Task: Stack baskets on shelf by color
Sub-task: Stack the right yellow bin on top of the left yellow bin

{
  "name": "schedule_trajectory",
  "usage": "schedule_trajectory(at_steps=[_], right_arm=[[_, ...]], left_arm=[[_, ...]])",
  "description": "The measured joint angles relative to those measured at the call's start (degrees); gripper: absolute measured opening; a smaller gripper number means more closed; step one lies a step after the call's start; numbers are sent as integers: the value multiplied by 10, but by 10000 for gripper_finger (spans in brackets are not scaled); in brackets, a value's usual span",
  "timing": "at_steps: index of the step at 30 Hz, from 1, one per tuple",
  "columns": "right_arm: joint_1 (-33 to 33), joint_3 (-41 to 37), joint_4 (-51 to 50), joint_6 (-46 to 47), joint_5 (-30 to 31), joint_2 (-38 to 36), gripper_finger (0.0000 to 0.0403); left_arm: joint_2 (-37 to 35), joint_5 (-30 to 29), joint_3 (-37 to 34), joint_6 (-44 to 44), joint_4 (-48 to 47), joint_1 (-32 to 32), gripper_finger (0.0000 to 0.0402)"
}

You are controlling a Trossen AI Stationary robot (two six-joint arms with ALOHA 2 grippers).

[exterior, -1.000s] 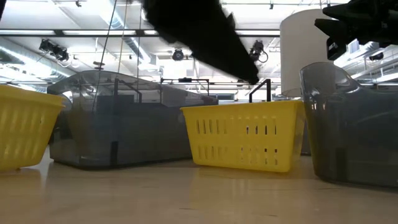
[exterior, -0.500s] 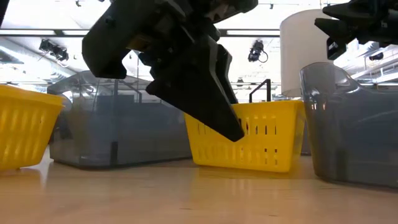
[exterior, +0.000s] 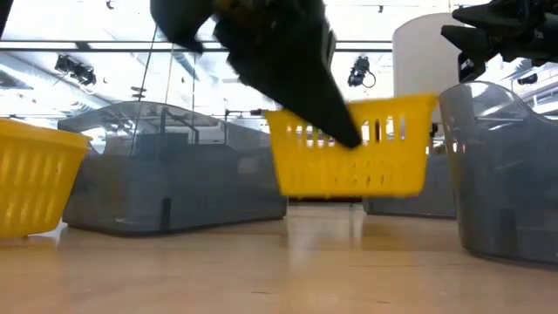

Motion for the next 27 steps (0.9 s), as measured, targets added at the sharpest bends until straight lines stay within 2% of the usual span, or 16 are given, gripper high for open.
schedule_trajectory(at_steps=[6,11,14,21,27], right_arm=[[0,0,0,0,0,0,130],[0,0,0,0,0,0,130],[0,0,0,0,0,0,130],[0,0,1,0,0,0,130],[0,0,2,0,0,0,130]], left_arm=[[0,-43,86,-3,-114,0,6],[-1,-62,162,-52,-225,-10,6],[-14,-64,177,-92,-274,-24,6],[-78,-140,173,-238,-390,-76,5],[-97,-149,173,-428,-483,-129,7]])
